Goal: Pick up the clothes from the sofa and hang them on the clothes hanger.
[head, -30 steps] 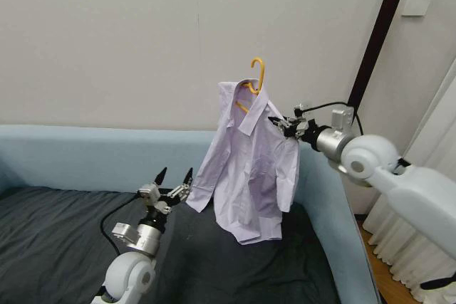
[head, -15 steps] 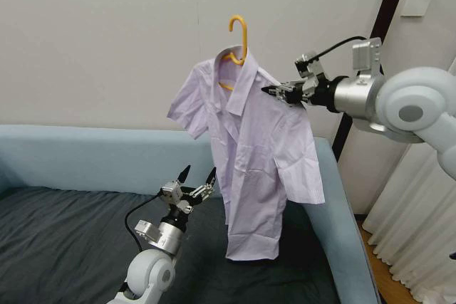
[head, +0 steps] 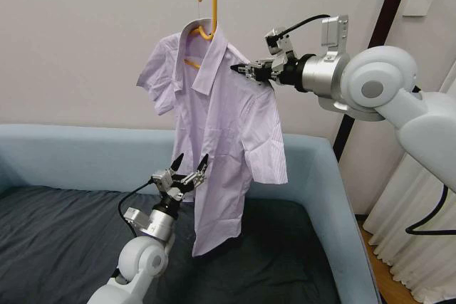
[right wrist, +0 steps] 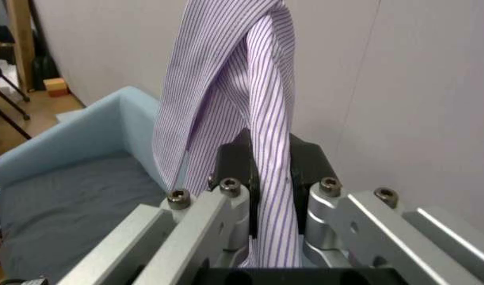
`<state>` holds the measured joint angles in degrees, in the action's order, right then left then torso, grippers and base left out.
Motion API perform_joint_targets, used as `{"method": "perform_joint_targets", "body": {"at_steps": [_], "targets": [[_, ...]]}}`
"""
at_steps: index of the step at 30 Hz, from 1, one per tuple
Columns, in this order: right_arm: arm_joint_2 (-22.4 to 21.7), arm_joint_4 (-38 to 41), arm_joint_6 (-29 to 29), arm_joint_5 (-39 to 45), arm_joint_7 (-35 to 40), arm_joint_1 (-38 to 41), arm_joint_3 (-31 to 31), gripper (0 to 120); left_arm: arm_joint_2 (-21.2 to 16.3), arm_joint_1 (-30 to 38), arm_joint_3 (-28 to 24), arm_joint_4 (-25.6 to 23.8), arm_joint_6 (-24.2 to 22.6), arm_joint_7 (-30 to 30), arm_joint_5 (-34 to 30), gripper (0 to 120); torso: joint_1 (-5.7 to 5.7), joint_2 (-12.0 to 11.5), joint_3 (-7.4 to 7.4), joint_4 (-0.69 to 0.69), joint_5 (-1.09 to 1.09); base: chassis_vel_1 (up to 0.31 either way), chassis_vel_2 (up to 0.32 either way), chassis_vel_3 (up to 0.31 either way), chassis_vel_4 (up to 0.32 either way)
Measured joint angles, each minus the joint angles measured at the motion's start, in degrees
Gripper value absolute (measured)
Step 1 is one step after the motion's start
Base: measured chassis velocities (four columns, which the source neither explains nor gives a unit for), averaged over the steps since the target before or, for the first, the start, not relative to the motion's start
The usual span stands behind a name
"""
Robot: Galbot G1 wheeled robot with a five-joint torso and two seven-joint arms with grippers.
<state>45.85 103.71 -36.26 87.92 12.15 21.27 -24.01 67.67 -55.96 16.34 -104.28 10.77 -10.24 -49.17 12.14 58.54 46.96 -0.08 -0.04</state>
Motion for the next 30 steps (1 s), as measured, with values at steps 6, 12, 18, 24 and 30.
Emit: {"method": "perform_joint_targets", "body": {"at_steps": [6,12,18,24,30], "targets": [[-0.6,0.5,-1.2,2.4,2.7,2.7,-0.8,7,-2.9,2.7,-0.4,0.5,-1.1,-3.2,-6.7,100,0.00,0.0,0.00,0.00,0.00,0.000,0.000,0.000,0.000],[-0.9,1.6,-1.6,2.4,3.1,2.8,-1.0,7,-8.1,6.3,-0.6,1.3,-2.6,-4.8,-13.5,100,0.00,0.0,0.00,0.01,0.00,0.000,0.000,0.000,0.000],[-0.9,1.7,-1.6,2.1,3.1,2.6,-1.0,7,-12.5,9.2,-1.2,3.1,-3.3,-7.5,-17.4,100,0.00,0.0,0.00,0.02,0.00,0.000,0.000,0.000,0.000],[-0.2,1.8,-1.7,1.9,3.0,3.0,-1.4,7,-15.9,15.8,-4.9,5.3,-3.5,-11.9,-20.2,100,0.00,0.0,0.00,0.01,0.00,0.000,0.000,0.000,0.000],[-0.3,2.2,-1.7,1.5,3.3,2.1,-1.4,7,-16.2,22.6,-10.3,8.0,-1.9,-12.9,-20.4,93,0.00,0.0,0.00,0.00,0.00,0.000,0.000,0.000,0.000]]}}
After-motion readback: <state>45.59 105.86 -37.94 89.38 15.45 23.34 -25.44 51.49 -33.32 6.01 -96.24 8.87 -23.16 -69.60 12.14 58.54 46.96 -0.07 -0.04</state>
